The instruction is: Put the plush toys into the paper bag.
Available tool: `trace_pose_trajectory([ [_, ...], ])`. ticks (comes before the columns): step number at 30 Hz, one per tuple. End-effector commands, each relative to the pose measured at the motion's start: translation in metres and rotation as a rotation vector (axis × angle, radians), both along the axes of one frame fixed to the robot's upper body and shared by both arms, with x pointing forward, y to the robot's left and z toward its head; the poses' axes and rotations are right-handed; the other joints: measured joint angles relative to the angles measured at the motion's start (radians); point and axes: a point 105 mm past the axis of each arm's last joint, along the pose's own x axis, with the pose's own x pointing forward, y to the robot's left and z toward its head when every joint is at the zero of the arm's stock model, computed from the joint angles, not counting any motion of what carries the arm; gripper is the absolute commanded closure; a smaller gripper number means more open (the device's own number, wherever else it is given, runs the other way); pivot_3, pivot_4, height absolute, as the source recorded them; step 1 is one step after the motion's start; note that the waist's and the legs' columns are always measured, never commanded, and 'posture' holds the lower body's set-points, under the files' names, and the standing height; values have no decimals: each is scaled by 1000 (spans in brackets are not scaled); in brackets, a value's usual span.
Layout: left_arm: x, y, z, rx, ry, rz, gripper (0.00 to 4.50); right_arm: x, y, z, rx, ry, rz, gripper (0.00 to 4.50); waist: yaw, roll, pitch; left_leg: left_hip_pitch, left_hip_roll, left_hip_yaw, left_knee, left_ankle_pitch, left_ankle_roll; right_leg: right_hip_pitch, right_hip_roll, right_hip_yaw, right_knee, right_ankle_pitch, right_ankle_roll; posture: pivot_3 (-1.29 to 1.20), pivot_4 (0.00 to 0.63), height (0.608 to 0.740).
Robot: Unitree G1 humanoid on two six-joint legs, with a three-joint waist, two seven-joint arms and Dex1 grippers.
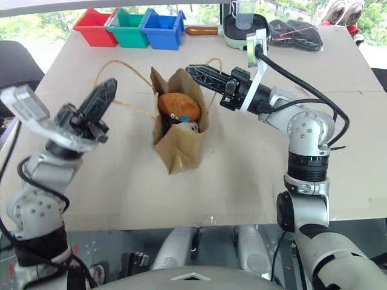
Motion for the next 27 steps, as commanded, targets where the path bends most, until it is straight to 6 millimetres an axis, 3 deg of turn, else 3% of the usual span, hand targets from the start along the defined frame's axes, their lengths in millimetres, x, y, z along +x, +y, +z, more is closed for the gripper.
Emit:
trace_pose_trajectory([
  [1, 19, 10, 13, 98, -50, 2, 4500, -34, 14, 32, 18, -158, 38, 4480, -9, 0, 0, 0, 0, 1, 0, 0, 0, 0, 0, 0, 0, 0, 0, 0, 150, 740],
  [4, 51, -3, 15, 255, -75, -86, 4500, -41, 28, 20, -82, -232, -51, 4480, -6, 0, 0, 0, -1, 0, 0, 0, 0, 0, 1, -1, 1, 0, 0, 0, 150, 740],
  [7, 75, -16, 3, 356, -49, -149, 4500, -28, 24, 0, -154, -201, -164, 4480, -7, -1, -1, 0, -1, 1, 0, 0, 0, 0, 0, 0, -1, 0, 0, 0, 150, 740],
  [11, 73, -25, -11, 405, -40, -298, 4500, -16, 13, -14, -223, -206, -259, 4480, -15, -1, 0, -1, -2, 4, 0, 0, 0, -1, -2, 2, -2, 0, 1, 0, 150, 740],
  [12, 70, -25, -15, 418, -42, -320, 4156, -17, 7, -18, -250, -216, -273, 3928, -16, -1, 0, -1, -2, 4, 0, 0, 0, -2, -2, 2, -2, 0, 1, 0, 150, 740],
  [14, 65, -19, -17, 382, -17, -339, 3664, -23, -8, -21, -283, -235, -300, 3368, -12, -1, 0, -3, 0, 3, -1, 0, 0, -4, -1, 1, -2, 0, 0, 0, 150, 740],
  [16, 62, -4, -11, 335, 7, -303, 2703, -35, -24, -23, -315, -241, -284, 2450, -11, -1, 0, -3, 0, 2, -2, 0, 0, -4, -1, 0, -2, 0, 0, 0, 150, 740],
  [19, 48, 15, -15, 299, 69, -297, 1353, -53, -42, -23, -352, -245, -243, 2441, -17, -1, 0, -4, 2, -1, -3, 0, 0, -5, -2, 2, -3, 0, 0, 0, 150, 740],
  [22, 29, 20, -25, 291, 132, -327, 25, -61, -53, -14, -342, -247, -240, 2441, -18, -1, 0, -2, 4, 1, -4, 0, 0, -4, -3, 3, -3, 0, 0, 0, 150, 740],
  [27, 1, 7, -47, 277, 203, -358, 25, -72, -69, -10, -376, -228, -241, 2441, -1, -1, 0, -1, 4, -1, -2, 0, 0, -2, -4, 1, -3, 0, 0, 0, 150, 740],
])
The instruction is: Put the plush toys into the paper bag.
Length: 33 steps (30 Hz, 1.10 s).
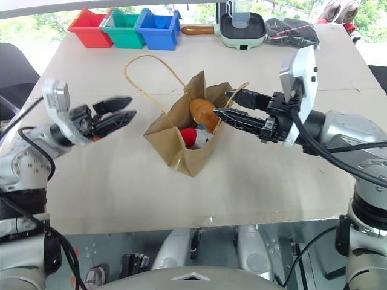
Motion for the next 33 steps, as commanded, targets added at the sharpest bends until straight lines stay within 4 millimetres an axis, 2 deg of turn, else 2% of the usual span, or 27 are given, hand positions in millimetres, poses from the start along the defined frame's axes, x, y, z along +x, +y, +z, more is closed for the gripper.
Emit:
trace_pose_trajectory([
  [1, -20, -16, 9, -19, -38, -26, 25, -13, -9, 4, -18, -6, 6, 2441, 6, 0, 0, 0, 0, -1, 1, 0, 0, 1, 0, 0, 0, 0, 0, 0, 150, 740],
  [2, -24, -20, 6, -17, -32, -29, 25, -15, -11, 1, -34, 9, 4, 2441, 9, 0, 0, 0, 0, 0, 1, 0, 0, 1, -1, 0, 0, 0, 0, 0, 150, 740],
  [5, -34, -30, -3, -11, -11, -42, 25, -17, -17, -27, -171, 75, -30, 2441, 17, 0, 0, 0, -1, 0, 2, 0, 1, 2, -1, 0, -1, 0, 0, 0, 150, 740],
  [7, -41, -38, -11, 15, -3, -57, 0, -15, -20, -54, -277, 113, -64, 2948, 20, -1, 0, 0, 0, 1, 2, 0, 1, 2, -1, 0, -1, 0, 0, 0, 150, 740],
  [8, -44, -41, -15, 24, -1, -58, 0, -16, -19, -65, -305, 125, -64, 3351, 20, 0, 0, 0, 0, 2, 2, 0, 1, 2, 0, 0, -1, 0, 0, 0, 150, 740],
  [11, -48, -54, -22, 49, -3, -71, 0, -6, 0, -86, -297, 107, -57, 4411, 16, 0, 0, 1, 0, 4, 2, 0, 0, 2, 2, 1, -1, 0, 0, 0, 150, 740],
  [12, -49, -60, -24, 62, -9, -79, 0, -2, 8, -93, -298, 93, -52, 4411, 15, 0, -1, 1, 0, 4, 3, 0, 0, 2, 2, 2, -1, 0, 0, 0, 150, 740],
  [18, -51, -84, -33, 127, -58, -68, 0, 22, 59, -94, -148, 21, 4, 4411, 17, 0, -1, 1, 0, 4, 7, 0, 0, 2, 4, 2, 1, 0, 0, 0, 150, 740],
  [22, -49, -95, -28, 106, -86, -37, 0, 23, 72, -93, -91, 21, 50, 4411, 25, -1, -1, 0, 0, 2, 7, 0, 0, 3, 2, 0, 1, 0, 0, 0, 150, 740],
  [25, -33, -104, -34, 156, -131, 82, 0, 34, 88, -100, -18, 68, 71, 4411, 21, -1, -1, 1, -1, 1, 7, 0, 0, 3, 2, 1, 1, 0, 0, 0, 150, 740],
  [27, -23, -105, -38, 158, -131, 164, 0, 39, 90, -105, -11, 80, 65, 4411, 21, -1, -1, 1, -3, 2, 7, 0, 0, 3, 2, 0, 2, 0, 0, 0, 150, 740],
  [30, -17, -107, -44, 165, -124, 209, 0, 41, 87, -110, -13, 83, 57, 4411, 22, -1, -1, 1, -4, 2, 8, 0, 0, 3, 2, 0, 3, 0, 0, 0, 150, 740],
  [33, -16, -108, -47, 158, -127, 226, 850, 41, 72, -105, 38, 97, 27, 4500, 22, -1, -1, 1, -4, 1, 8, 0, 0, 3, 2, 0, 4, 0, 0, 0, 150, 740],
])
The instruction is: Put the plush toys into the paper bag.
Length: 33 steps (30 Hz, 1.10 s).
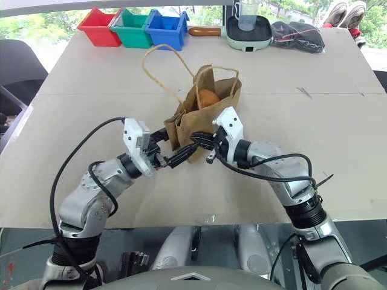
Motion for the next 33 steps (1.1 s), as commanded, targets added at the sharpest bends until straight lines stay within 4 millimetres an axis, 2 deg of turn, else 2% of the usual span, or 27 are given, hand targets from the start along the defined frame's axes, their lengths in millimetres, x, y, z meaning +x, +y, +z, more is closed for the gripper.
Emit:
trace_pose_trajectory([
  [1, 4, 0, 7, -18, -50, 37, 1317, -11, -13, 19, 97, -30, 22, 4500, 0, 0, 0, 0, 0, 0, 0, 0, 0, 0, 0, 0, 0, 0, 0, 0, 150, 740],
  [4, 9, 5, 8, -36, -53, 53, 2783, -14, -55, 9, 66, -18, -84, 4500, 6, 0, 0, 0, 0, 0, 0, 0, 0, 0, 0, -1, 1, 0, 0, 0, 150, 740],
  [7, 12, 8, 8, -28, -59, 32, 4323, -18, -82, 12, 53, -44, -173, 4500, 1, 0, 0, -1, -1, 1, 1, 0, 0, 1, -1, 0, 0, 0, 0, 0, 150, 740],
  [10, 17, 12, 14, -21, -82, -19, 4430, -26, -106, 21, -5, -139, -248, 4500, -4, 0, 0, 1, -1, 2, 1, 0, 0, 0, 0, 0, 3, 0, 0, 0, 150, 740],
  [12, 17, 15, 17, 14, -108, -99, 4430, -33, -113, 23, -51, -187, -258, 4500, -5, 0, 0, 1, 0, 1, 2, 0, 0, 0, 2, 0, 5, 0, 0, 0, 150, 740],
  [14, 8, 23, 23, 131, -195, -349, 4430, -44, -119, 26, -129, -242, -237, 4500, -4, 0, 0, 2, 0, 2, 2, 0, 0, 0, 2, 0, 6, 0, 0, 0, 150, 740],
  [17, 28, 52, 26, 292, -218, -512, 4500, -57, -121, 37, -181, -313, -207, 3630, 0, 1, 0, 1, 0, 2, 3, 0, 0, 0, 3, -1, 6, -1, -1, 0, 150, 740],
  [21, 55, 62, 25, 411, -265, -569, 4500, -67, -126, 35, -261, -339, -188, 1712, 2, 0, -1, 0, -1, 3, 4, 0, 0, 1, 2, 0, 3, -1, 0, 0, 150, 740],
  [24, 69, 63, 19, 443, -220, -561, 4500, -72, -131, 34, -293, -345, -201, 175, 0, -2, -1, -1, -2, 2, 4, 0, 0, 1, 1, -1, 2, 0, 1, 0, 150, 740],
  [25, 72, 64, 19, 443, -216, -552, 3944, -72, -130, 36, -289, -348, -208, 0, -1, -2, -1, -2, -2, 2, 4, 0, 0, 1, 1, -1, 2, 0, 1, 0, 150, 740],
  [27, 78, 63, 23, 400, -221, -519, 3556, -73, -129, 37, -286, -350, -209, 0, -4, -2, -1, -1, -1, 2, 4, 0, 0, 1, 1, -1, 2, 0, 1, 0, 150, 740],
  [30, 79, 65, 30, 306, -215, -465, 2050, -75, -129, 39, -282, -358, -210, 0, -6, -2, -1, -1, -1, 1, 4, 0, 0, 1, 2, -1, 3, -1, 1, 0, 150, 740],
  [32, 70, 76, 28, 257, -192, -413, 1032, -76, -132, 35, -299, -361, -199, 0, -14, -2, -1, 0, 0, 2, 4, 0, 0, 0, 2, 0, 4, -1, 1, 0, 150, 740],
  [33, 65, 81, 25, 241, -172, -386, 718, -77, -133, 34, -297, -358, -195, 0, -16, -2, -1, 0, 0, 2, 4, 0, 0, 1, 1, 0, 6, -1, 1, 0, 150, 740],
])
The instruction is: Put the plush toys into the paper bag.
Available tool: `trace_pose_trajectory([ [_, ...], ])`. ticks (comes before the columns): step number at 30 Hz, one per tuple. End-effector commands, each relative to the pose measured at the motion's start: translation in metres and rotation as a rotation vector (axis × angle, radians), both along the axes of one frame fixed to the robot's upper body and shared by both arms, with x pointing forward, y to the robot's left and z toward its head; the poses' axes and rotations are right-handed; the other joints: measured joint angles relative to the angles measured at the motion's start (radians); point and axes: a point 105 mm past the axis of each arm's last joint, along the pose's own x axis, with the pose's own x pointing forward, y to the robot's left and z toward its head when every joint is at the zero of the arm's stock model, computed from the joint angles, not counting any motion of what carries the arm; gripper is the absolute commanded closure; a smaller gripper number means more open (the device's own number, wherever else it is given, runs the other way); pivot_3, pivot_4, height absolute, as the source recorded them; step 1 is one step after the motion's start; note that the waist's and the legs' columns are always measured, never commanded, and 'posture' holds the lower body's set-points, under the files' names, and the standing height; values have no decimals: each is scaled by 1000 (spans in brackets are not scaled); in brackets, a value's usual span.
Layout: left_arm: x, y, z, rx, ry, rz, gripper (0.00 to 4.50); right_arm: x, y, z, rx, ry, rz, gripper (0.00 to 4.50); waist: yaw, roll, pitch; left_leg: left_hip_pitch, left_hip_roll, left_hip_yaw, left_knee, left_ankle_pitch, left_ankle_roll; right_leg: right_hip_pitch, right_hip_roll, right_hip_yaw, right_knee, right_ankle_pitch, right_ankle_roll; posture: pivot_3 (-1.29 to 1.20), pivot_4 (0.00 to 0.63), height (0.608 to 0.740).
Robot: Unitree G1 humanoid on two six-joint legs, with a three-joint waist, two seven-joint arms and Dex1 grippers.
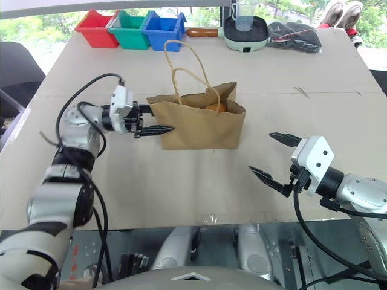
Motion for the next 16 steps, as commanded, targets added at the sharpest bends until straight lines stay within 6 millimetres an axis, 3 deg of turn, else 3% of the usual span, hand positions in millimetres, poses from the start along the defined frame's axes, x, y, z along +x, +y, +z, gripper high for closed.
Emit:
trace_pose_trajectory([
  [1, -15, 20, 7, -73, 21, 100, 718, -5, -6, 10, 6, -61, 12, 0, -9, 0, 0, 0, 0, 0, 0, 0, 0, 0, 0, 0, 0, 0, 0, 0, 150, 740],
  [5, -60, 49, 7, -170, 95, 323, 718, -7, -42, 6, -9, -28, -72, 0, -19, 0, 0, 1, 6, -2, -1, 0, 0, -1, -1, 3, 1, 0, 0, 0, 150, 740],
  [11, -127, 63, -10, -146, 201, 515, 718, -16, -78, -4, -47, 40, -136, 0, 18, 2, -1, 4, 5, -2, 0, 0, 0, 2, -5, 2, 1, 0, 0, 0, 150, 740],
  [16, -149, 67, -22, -130, 286, 598, 718, -20, -87, -12, -53, 77, -143, 0, 23, 3, -1, 18, 5, 1, -3, 0, 0, 18, -6, 0, -7, -5, -3, 0, 150, 740],
])
